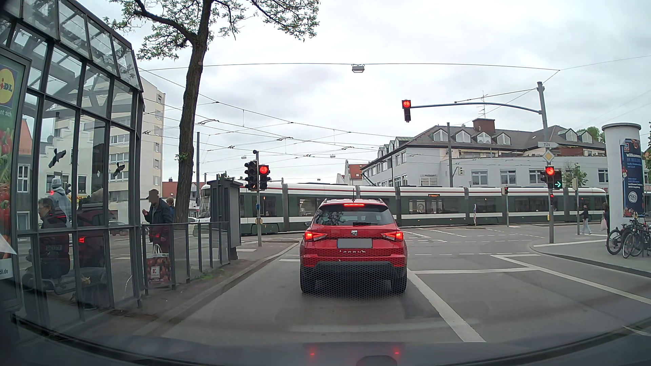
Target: Follow the waypoints while adhering to traffic rules and regulations
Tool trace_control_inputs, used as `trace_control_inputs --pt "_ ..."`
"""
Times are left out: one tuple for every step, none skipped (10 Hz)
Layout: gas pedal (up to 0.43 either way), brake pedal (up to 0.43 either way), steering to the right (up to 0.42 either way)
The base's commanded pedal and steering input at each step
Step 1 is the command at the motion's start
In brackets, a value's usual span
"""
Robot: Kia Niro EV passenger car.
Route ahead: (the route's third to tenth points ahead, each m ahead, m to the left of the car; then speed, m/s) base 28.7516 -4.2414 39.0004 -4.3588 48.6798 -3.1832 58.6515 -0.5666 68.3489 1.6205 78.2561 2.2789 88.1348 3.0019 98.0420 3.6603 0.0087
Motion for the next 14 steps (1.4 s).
trace_control_inputs --pt "0.0 0.146 -0.005" --pt "0.0 0.146 -0.006" --pt "0.0 0.146 -0.005" --pt "0.0 0.146 -0.005" --pt "0.0 0.146 -0.006" --pt "0.0 0.146 -0.005" --pt "0.0 0.146 -0.005" --pt "0.0 0.146 -0.005" --pt "0.0 0.146 -0.005" --pt "0.0 0.146 -0.005" --pt "0.0 0.146 -0.005" --pt "0.0 0.146 -0.005" --pt "0.0 0.146 -0.005" --pt "0.0 0.146 -0.005"
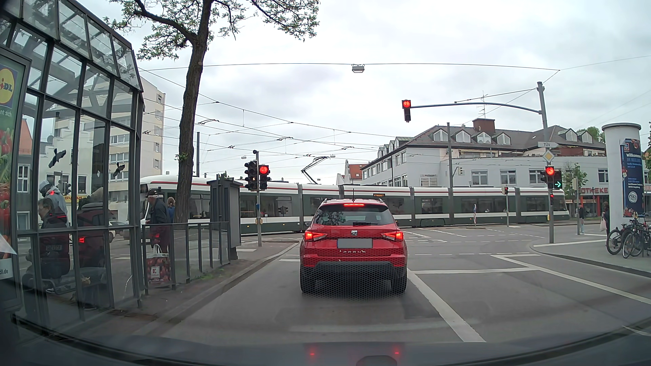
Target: Follow the waypoints while adhering to traffic rules and regulations
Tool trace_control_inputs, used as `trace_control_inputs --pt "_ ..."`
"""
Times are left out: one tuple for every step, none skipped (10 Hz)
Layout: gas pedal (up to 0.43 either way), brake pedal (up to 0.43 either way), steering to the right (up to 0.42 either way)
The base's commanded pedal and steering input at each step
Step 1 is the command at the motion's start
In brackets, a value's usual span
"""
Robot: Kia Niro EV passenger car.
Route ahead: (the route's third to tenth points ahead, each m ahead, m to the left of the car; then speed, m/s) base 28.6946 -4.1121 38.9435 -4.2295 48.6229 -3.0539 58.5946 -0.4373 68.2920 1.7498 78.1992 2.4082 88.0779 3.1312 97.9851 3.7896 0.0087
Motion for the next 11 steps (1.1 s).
trace_control_inputs --pt "0.0 0.146 -0.005" --pt "0.0 0.146 -0.005" --pt "0.0 0.146 -0.005" --pt "0.0 0.146 -0.005" --pt "0.0 0.146 -0.005" --pt "0.0 0.146 -0.005" --pt "0.0 0.146 -0.005" --pt "0.0 0.146 -0.005" --pt "0.0 0.146 -0.005" --pt "0.0 0.146 -0.005" --pt "0.0 0.146 -0.005"
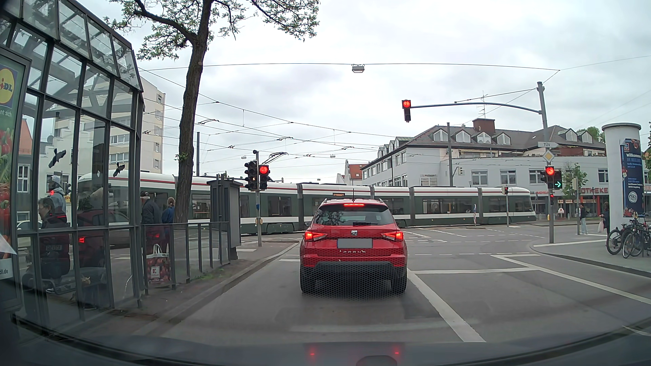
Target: Follow the waypoints while adhering to traffic rules and regulations
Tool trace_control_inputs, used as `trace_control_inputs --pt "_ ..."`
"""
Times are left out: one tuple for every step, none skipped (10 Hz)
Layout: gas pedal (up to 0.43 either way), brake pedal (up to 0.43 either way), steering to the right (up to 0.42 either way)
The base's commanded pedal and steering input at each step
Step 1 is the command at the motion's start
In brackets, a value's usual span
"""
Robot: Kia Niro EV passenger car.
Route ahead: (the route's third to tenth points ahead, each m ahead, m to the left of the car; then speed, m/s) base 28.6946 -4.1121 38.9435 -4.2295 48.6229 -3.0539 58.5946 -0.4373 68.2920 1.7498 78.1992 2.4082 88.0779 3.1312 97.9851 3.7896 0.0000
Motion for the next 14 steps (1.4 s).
trace_control_inputs --pt "0.0 0.146 -0.005" --pt "0.0 0.146 -0.005" --pt "0.0 0.146 -0.005" --pt "0.0 0.146 -0.005" --pt "0.0 0.146 -0.005" --pt "0.0 0.146 -0.005" --pt "0.0 0.146 -0.005" --pt "0.0 0.146 -0.005" --pt "0.0 0.146 -0.005" --pt "0.0 0.146 -0.005" --pt "0.0 0.146 -0.005" --pt "0.0 0.146 -0.005" --pt "0.0 0.146 -0.005" --pt "0.0 0.146 -0.005"
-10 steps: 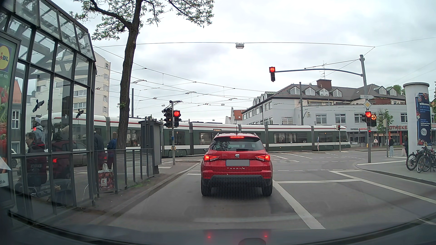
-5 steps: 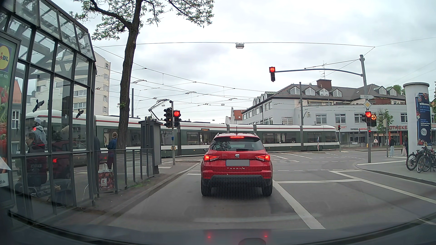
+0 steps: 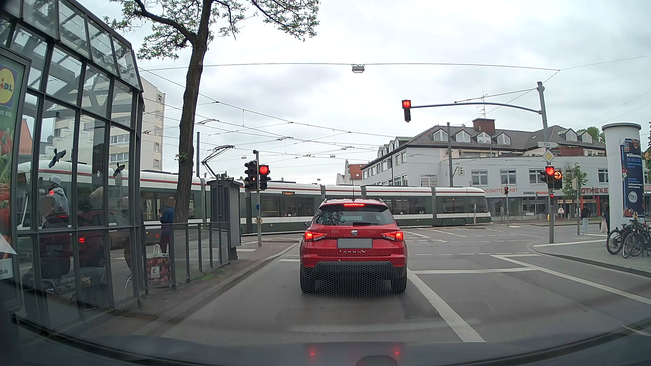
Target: Follow the waypoints while adhering to traffic rules and regulations
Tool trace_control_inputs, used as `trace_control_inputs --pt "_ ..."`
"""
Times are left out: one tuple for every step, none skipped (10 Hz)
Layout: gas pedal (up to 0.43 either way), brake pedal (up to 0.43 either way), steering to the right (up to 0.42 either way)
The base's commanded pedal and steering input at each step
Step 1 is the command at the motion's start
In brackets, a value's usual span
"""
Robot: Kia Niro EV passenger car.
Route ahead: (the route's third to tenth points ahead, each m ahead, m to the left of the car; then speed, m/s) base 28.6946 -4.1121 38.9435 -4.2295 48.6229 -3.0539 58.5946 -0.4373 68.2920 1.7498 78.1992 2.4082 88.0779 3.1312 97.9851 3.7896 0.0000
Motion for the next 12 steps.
trace_control_inputs --pt "0.0 0.146 -0.005" --pt "0.0 0.146 -0.005" --pt "0.0 0.146 -0.005" --pt "0.0 0.146 -0.005" --pt "0.0 0.146 -0.005" --pt "0.0 0.146 -0.005" --pt "0.0 0.146 -0.005" --pt "0.0 0.146 -0.005" --pt "0.0 0.146 -0.005" --pt "0.0 0.146 -0.005" --pt "0.0 0.146 -0.005" --pt "0.0 0.146 -0.005"
